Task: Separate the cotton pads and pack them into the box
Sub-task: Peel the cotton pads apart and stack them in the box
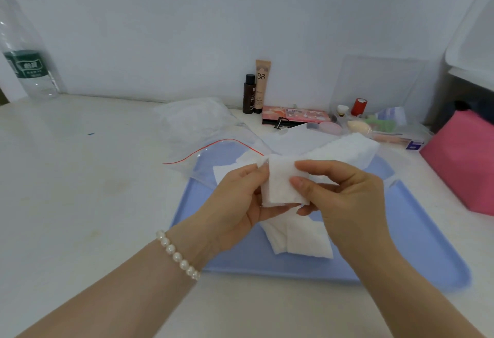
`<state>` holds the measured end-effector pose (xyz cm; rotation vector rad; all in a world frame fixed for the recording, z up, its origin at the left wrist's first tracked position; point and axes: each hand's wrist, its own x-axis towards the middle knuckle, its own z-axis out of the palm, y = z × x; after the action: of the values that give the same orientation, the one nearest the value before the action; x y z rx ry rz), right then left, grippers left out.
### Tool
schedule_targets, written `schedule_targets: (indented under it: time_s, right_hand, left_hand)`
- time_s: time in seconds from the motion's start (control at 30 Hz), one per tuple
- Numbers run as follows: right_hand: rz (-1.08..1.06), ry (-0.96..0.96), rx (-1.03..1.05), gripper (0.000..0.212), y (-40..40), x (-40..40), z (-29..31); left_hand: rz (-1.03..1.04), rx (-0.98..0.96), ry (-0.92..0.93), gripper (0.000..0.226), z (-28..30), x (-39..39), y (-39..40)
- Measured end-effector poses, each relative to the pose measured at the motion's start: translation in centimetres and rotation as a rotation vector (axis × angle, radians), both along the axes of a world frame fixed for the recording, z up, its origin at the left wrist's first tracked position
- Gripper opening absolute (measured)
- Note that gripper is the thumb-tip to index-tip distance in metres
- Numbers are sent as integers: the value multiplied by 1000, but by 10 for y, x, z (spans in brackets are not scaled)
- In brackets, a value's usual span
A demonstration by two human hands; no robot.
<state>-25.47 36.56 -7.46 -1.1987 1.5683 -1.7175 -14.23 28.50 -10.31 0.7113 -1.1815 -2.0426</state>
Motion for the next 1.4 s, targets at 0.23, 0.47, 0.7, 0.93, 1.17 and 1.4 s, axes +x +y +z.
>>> schedule_targets:
  time_s: [0.23,0.47,0.7,0.93,1.17,1.4]
  right_hand:
    - [17,90,8,24,1,-1,1]
    - [28,165,13,29,0,1,-5]
    - [37,619,262,27,7,-22,10]
    - [241,1126,701,52,8,-8,-2]
    - [98,1147,806,35,8,-10,4]
    - [48,1172,809,20,7,-17,9]
  left_hand:
    - [-23,-13,-69,34,0,2,-1]
    - [-70,-89,-61,47,-1,1,1]
    - [94,-55,-29,27,5,9,-13]
    - [83,-54,-54,21,5,10,-13]
    - [83,-38,-81,22,3,9,-12]
    - [85,-19,-76,19,1,8,-14]
